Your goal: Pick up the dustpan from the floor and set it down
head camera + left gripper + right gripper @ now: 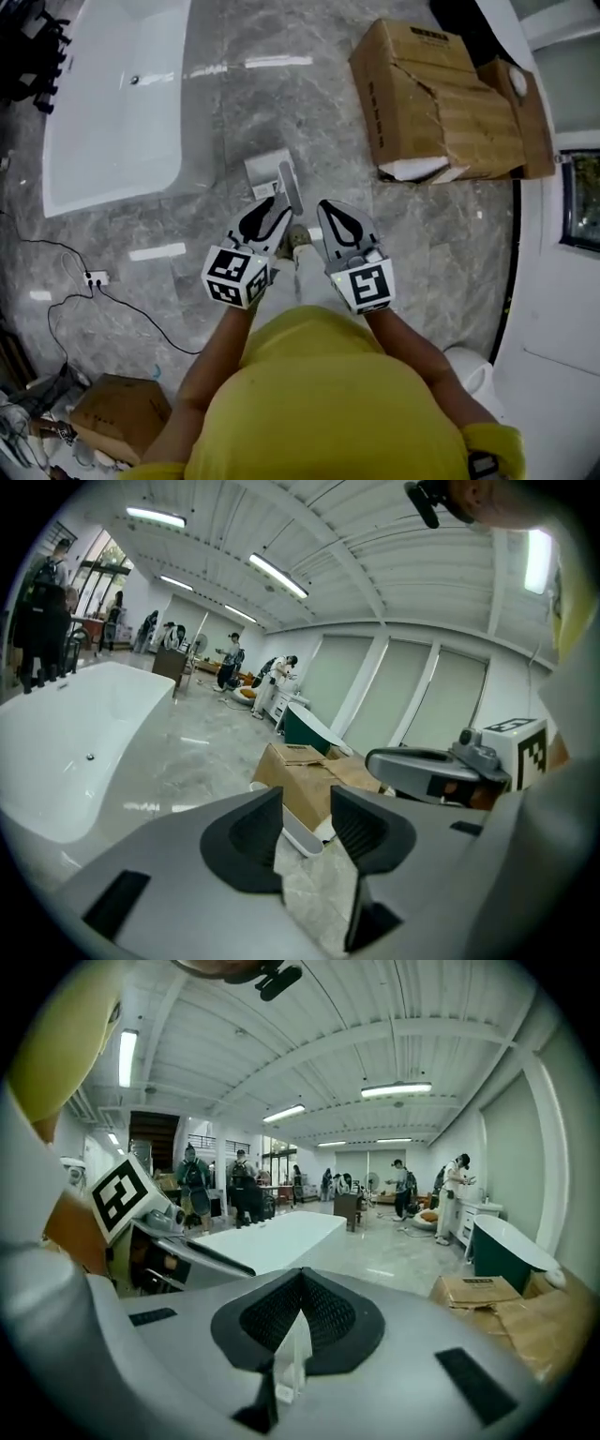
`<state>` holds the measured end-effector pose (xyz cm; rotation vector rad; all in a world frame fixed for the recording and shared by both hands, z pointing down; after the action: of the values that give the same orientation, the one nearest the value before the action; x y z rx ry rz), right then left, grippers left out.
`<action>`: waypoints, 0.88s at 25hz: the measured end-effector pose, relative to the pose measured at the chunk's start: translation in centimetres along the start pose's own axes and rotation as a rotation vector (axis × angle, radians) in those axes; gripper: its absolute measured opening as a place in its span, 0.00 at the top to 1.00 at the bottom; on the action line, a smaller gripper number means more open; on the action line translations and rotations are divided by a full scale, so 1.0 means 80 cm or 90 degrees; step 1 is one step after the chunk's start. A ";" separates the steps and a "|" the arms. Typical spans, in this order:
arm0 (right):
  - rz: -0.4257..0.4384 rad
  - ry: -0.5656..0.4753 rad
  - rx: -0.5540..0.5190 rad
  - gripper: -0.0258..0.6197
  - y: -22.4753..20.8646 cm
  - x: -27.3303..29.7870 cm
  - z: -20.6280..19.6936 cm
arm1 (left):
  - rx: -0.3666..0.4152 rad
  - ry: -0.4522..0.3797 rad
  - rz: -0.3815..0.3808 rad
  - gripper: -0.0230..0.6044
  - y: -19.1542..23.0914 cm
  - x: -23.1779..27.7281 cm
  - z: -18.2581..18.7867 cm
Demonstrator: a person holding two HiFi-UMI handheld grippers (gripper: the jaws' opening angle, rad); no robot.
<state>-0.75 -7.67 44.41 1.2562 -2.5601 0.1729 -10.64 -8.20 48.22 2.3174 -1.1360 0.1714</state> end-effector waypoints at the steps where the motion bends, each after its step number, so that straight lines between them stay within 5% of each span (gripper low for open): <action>1: 0.003 0.006 -0.001 0.94 0.000 0.001 -0.003 | -0.008 0.007 -0.005 0.70 0.001 0.003 -0.003; 15: 0.021 0.043 0.006 0.94 -0.012 0.012 -0.023 | -0.132 0.084 -0.069 0.51 0.018 0.052 -0.048; 22: 0.033 0.069 0.016 0.94 -0.017 0.018 -0.040 | -0.182 0.109 -0.098 0.50 0.024 0.072 -0.071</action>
<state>0.15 -8.87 47.90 1.1576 -2.5064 0.2762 -7.79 -10.14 55.79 2.0803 -0.8352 0.1371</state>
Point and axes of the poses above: the fingertips, and each gripper's own axes: x forward along the fingers, y to its left, z out of its top, the point moved 3 cm from there along -x, backward along the fingers, and after that the axes turned 4 degrees about -y, right-handed, at the moved point
